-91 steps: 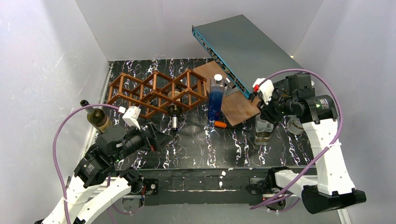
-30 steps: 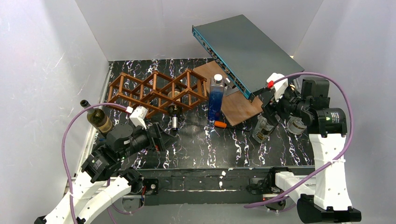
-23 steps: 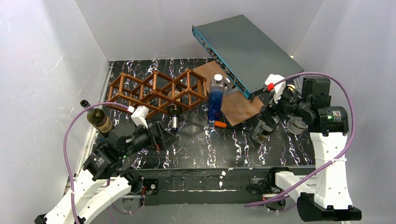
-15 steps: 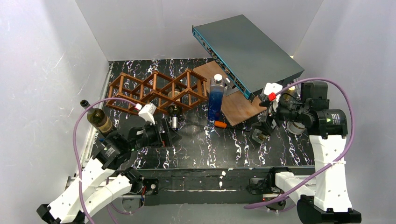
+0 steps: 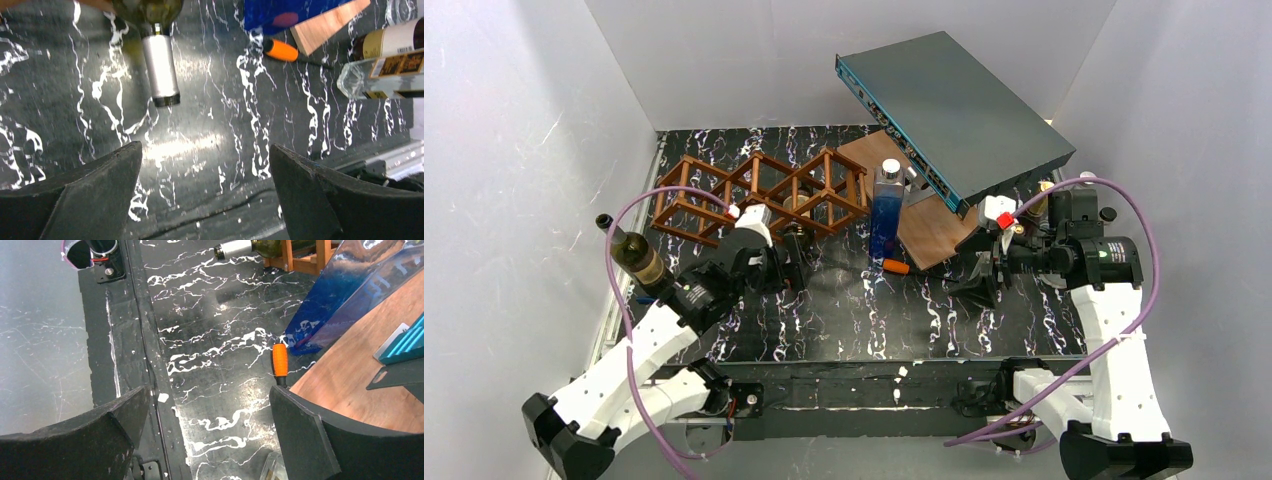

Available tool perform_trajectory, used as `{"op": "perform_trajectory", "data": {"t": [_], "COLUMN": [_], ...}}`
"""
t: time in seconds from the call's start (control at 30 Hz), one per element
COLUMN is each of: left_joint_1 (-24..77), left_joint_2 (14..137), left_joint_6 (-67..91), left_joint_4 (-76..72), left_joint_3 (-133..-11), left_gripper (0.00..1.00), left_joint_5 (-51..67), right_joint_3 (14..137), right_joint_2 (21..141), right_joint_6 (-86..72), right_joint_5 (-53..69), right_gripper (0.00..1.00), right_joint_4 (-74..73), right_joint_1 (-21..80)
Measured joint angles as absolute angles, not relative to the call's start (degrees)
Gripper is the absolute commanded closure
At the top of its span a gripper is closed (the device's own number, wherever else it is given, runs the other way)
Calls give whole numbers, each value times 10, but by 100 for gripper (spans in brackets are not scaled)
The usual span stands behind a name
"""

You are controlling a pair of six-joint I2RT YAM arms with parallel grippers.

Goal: Take the wine bottle off the wine rack
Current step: Pick up the wine bottle from the wine rack.

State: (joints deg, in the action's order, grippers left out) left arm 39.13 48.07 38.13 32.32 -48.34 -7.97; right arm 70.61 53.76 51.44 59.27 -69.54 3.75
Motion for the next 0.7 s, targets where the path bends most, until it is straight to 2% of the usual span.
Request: {"op": "perform_trajectory", "data": {"t": [0.37,0.7], "left_joint_1": [391,376], "left_joint_2": [604,670], "left_joint_6": [305,270], "left_joint_4": [148,8], "left_joint_3": [-436,-383], "left_gripper": [29,38], "left_joint_5": [-161,-193], "right_joint_3": [676,669], "right_joint_2": [524,514], "right_joint_6": [508,497], "right_joint_5": [608,609], "right_gripper": [2,2], "right_joint_4": [-670,-654], "right_joint_1": [37,37]}}
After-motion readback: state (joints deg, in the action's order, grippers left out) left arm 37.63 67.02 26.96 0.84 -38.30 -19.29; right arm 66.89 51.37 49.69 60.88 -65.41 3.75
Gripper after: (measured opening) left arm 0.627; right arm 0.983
